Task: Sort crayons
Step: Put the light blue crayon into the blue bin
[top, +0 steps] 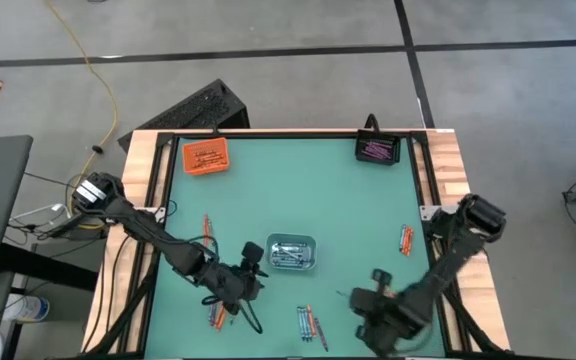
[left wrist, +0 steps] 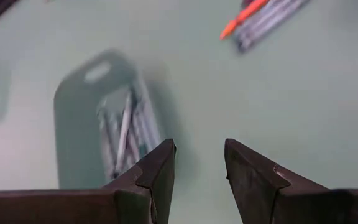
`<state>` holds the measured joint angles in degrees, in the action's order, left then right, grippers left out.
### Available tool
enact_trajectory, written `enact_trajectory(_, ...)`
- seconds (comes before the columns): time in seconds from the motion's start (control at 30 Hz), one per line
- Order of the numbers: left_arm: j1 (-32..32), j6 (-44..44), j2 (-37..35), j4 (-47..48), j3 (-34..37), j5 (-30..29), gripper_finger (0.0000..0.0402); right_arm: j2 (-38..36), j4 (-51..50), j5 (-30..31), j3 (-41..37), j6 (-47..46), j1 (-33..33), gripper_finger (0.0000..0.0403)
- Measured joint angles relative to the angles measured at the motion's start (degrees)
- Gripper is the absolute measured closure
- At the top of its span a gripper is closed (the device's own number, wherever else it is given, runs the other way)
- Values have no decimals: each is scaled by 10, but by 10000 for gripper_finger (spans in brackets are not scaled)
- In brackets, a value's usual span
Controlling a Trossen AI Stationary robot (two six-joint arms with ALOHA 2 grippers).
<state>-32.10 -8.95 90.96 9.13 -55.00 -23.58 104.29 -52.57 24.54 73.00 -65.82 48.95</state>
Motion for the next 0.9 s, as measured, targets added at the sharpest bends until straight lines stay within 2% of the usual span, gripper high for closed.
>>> enact_trajectory(0.2, -37, 82, -25, 107, 0, -82, 272, 0, 66, 9, 17, 234, -100, 402)
enact_trajectory(0.37, -69, 165, -69, 193, 0, -127, 272, 0, 104, 1, 38, 373, -158, 403)
enact_trajectory(0.5, -93, 256, -95, 264, 0, -120, 272, 0, 122, -5, 58, 451, -187, 403)
enact_trajectory(0.67, -134, 381, -101, 330, 0, -91, 272, -1, 185, -41, 63, 543, -227, 403)
enact_trajectory(0.9, -220, 552, -100, 354, 0, -72, 272, -1, 218, -80, 63, 620, -281, 403)
